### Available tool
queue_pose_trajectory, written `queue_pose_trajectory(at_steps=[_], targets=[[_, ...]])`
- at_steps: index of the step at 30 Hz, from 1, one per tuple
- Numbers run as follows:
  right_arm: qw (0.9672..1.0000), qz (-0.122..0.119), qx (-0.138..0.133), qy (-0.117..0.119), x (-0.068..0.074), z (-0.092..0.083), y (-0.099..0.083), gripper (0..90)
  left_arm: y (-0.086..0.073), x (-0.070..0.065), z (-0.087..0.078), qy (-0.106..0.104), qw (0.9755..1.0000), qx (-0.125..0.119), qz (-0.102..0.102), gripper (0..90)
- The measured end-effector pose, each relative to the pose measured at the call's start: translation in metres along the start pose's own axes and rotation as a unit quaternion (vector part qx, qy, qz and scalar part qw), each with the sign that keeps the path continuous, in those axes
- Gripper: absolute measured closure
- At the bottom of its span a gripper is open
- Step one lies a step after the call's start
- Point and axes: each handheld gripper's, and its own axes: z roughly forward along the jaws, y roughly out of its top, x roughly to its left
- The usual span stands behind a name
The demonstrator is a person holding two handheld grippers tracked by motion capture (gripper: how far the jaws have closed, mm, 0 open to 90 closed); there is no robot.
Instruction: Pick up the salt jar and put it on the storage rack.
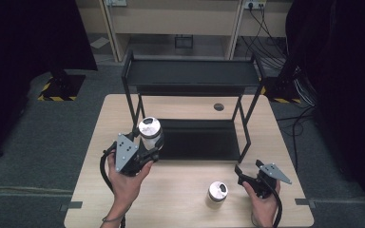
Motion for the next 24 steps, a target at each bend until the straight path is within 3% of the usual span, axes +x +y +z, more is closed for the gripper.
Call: queue_pose_trajectory(at_steps=[8, 24], targets=[[1.0000, 0.004, 0.000, 0.002, -0.001, 0.000, 0.000, 6.4, 0.027, 0.005, 0.015, 0.009, 0.9999, -0.009, 0.010, 30.6], [1.0000, 0.008, 0.000, 0.003, -0.003, 0.000, 0.000, 6.4, 0.052, 0.011, 0.030, 0.012, 0.9998, -0.006, 0.011, 30.6]])
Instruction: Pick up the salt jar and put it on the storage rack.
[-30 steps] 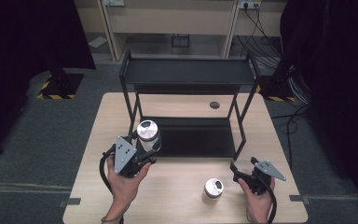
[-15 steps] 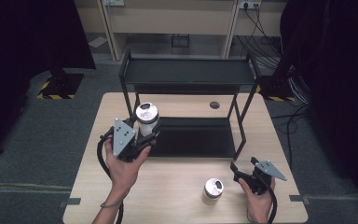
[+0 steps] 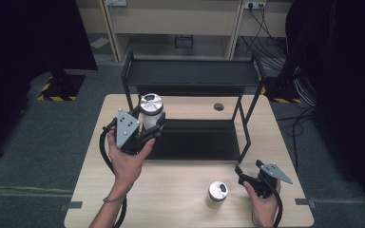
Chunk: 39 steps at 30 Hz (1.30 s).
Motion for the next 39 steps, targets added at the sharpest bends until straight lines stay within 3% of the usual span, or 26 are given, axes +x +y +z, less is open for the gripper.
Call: queue_pose_trajectory(at_steps=[17, 26, 30, 39], targets=[[1.0000, 0.007, 0.000, 0.002, -0.002, 0.000, 0.000, 6.4, 0.030, 0.011, 0.019, 0.010, 0.9999, -0.001, -0.003, 30.6], [1.0000, 0.009, 0.000, 0.003, -0.003, 0.000, 0.000, 6.4, 0.054, 0.017, 0.031, 0.018, 0.9998, -0.005, 0.002, 30.6], [1.0000, 0.009, 0.000, 0.004, -0.003, 0.000, 0.000, 6.4, 0.064, 0.021, 0.037, 0.017, 0.9998, -0.007, -0.006, 30.6], [1.0000, 0.009, 0.000, 0.003, -0.003, 0.000, 0.000, 6.3, 0.087, 0.027, 0.054, 0.027, 0.9996, 0.004, -0.003, 30.6]])
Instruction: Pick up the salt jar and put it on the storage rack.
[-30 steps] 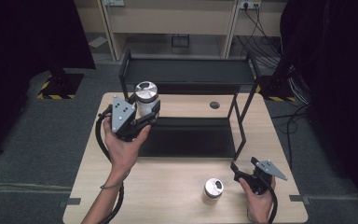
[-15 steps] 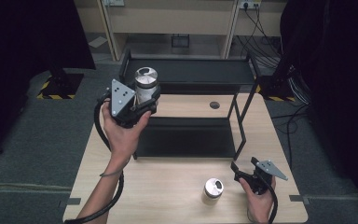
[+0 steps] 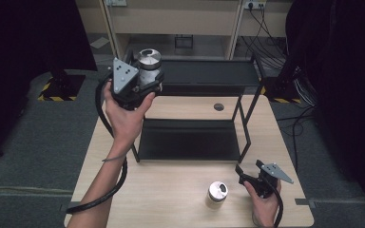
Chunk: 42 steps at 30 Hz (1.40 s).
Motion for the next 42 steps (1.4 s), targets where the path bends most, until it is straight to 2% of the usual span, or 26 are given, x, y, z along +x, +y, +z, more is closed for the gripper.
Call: queue_pose_trajectory(at_steps=[4, 11, 14, 22, 25, 26, 34, 42], targets=[[1.0000, 0.000, -0.001, 0.000, 0.000, 0.000, 0.000, 6.4, 0.009, 0.004, 0.012, 0.005, 0.9999, 0.010, -0.004, 30.6], [1.0000, 0.000, 0.000, 0.001, 0.000, 0.000, 0.000, 6.4, 0.014, 0.009, 0.031, 0.016, 0.9996, 0.019, -0.012, 30.6], [1.0000, 0.000, 0.000, 0.001, 0.000, 0.000, 0.000, 6.4, 0.015, 0.011, 0.039, 0.017, 0.9995, 0.025, -0.009, 30.6], [1.0000, 0.001, -0.001, 0.003, -0.001, -0.001, 0.000, 6.4, 0.009, 0.015, 0.054, 0.020, 0.9988, 0.036, -0.024, 30.6], [1.0000, 0.001, 0.000, 0.003, -0.001, -0.001, 0.000, 6.4, 0.011, 0.015, 0.060, 0.023, 0.9985, 0.046, -0.021, 30.6], [1.0000, 0.000, -0.001, 0.003, -0.001, -0.001, 0.000, 6.4, 0.010, 0.015, 0.063, 0.023, 0.9982, 0.048, -0.029, 30.6], [1.0000, 0.003, -0.001, 0.003, -0.002, -0.001, 0.000, 6.4, 0.008, 0.017, 0.069, 0.025, 0.9972, 0.052, -0.048, 30.5], [1.0000, 0.002, 0.000, 0.002, -0.001, -0.001, 0.000, 6.4, 0.005, 0.018, 0.070, 0.025, 0.9974, 0.046, -0.048, 30.5]])
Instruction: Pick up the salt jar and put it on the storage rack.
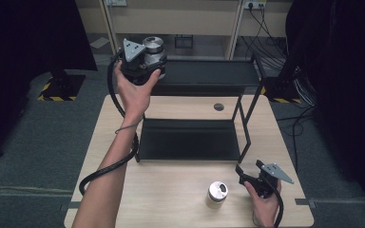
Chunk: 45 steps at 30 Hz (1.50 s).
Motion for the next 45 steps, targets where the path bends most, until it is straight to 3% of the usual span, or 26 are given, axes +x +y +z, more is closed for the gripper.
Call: queue_pose_trajectory(at_steps=[6, 11, 13, 14, 15, 17, 20, 26, 33, 40, 45], targets=[[1.0000, 0.002, -0.001, 0.001, -0.001, 0.000, 0.000, 6.4, -0.001, -0.002, 0.004, 0.008, 1.0000, -0.002, 0.003, 30.4], [1.0000, 0.002, -0.001, 0.002, -0.001, 0.000, 0.000, 6.4, -0.001, 0.002, 0.005, -0.001, 0.9999, -0.002, 0.010, 30.0], [1.0000, 0.002, -0.001, 0.001, -0.001, 0.000, 0.000, 6.4, 0.000, 0.001, 0.005, 0.000, 0.9999, 0.000, 0.013, 26.2], [1.0000, 0.002, -0.001, 0.001, -0.001, 0.000, 0.000, 6.4, 0.001, -0.001, 0.006, 0.006, 0.9999, 0.004, 0.013, 18.2], [1.0000, 0.001, 0.000, 0.001, -0.001, 0.000, 0.000, 6.4, -0.002, -0.006, 0.005, 0.021, 0.9997, -0.005, 0.013, 4.8], [1.0000, 0.000, 0.000, 0.001, 0.000, 0.000, 0.000, 6.4, -0.003, -0.007, 0.004, 0.022, 0.9996, -0.009, 0.015, 1.1], [1.0000, 0.001, 0.000, 0.001, -0.001, 0.000, 0.000, 6.4, -0.003, -0.010, -0.001, 0.019, 0.9990, -0.022, 0.035, 0.2], [1.0000, 0.001, 0.000, 0.001, -0.001, 0.000, 0.000, 6.4, -0.004, -0.015, -0.013, 0.026, 0.9982, -0.041, 0.035, 0.0], [1.0000, 0.002, -0.001, 0.001, -0.001, 0.000, 0.000, 6.4, -0.007, -0.015, -0.026, 0.023, 0.9970, -0.053, 0.051, 0.0], [1.0000, 0.000, -0.001, -0.001, 0.000, 0.000, 0.000, 6.4, -0.024, -0.013, -0.045, 0.019, 0.9956, -0.062, 0.067, 0.0], [1.0000, -0.002, 0.000, -0.002, 0.000, 0.000, 0.000, 6.4, -0.035, -0.011, -0.053, 0.013, 0.9951, -0.071, 0.067, 0.0]])
